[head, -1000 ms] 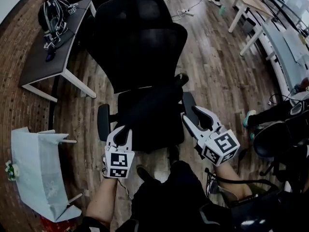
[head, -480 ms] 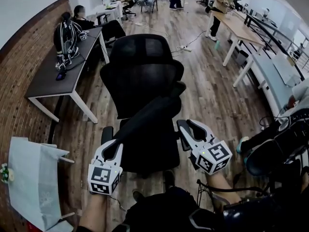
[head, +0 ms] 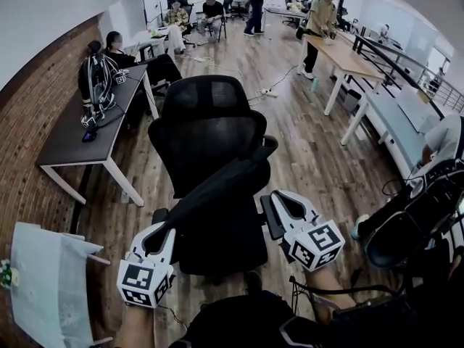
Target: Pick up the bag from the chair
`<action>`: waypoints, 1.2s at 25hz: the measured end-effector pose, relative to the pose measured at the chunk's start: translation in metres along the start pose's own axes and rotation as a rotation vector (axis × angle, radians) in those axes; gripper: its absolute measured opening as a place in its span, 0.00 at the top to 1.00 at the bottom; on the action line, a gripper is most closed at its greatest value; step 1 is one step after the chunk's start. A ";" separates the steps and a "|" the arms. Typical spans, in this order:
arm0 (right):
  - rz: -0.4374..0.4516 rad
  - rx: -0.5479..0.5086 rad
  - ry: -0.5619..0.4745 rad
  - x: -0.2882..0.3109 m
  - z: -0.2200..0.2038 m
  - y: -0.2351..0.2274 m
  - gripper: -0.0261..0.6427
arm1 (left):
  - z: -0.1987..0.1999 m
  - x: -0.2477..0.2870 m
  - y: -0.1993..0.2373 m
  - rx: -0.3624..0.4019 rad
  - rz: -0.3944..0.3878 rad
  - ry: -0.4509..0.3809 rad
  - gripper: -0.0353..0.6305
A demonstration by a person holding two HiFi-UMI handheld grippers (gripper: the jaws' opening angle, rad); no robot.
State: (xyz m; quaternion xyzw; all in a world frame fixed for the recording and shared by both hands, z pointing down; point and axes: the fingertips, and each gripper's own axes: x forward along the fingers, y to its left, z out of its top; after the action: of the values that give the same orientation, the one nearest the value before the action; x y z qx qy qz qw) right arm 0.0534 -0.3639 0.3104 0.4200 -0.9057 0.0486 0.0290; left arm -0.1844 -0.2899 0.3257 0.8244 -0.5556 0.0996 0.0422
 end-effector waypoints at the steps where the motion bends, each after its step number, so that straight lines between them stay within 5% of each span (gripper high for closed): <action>1: -0.009 -0.005 -0.003 -0.001 0.001 0.000 0.93 | 0.003 0.000 0.000 0.004 -0.004 -0.009 0.86; 30: -0.048 -0.046 0.013 0.012 0.007 0.002 0.94 | 0.035 0.006 0.017 -0.014 0.013 -0.117 0.86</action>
State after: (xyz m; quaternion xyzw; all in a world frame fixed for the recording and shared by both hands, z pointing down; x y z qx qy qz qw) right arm 0.0440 -0.3725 0.3049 0.4405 -0.8961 0.0297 0.0456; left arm -0.1933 -0.3082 0.2925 0.8248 -0.5633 0.0474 0.0148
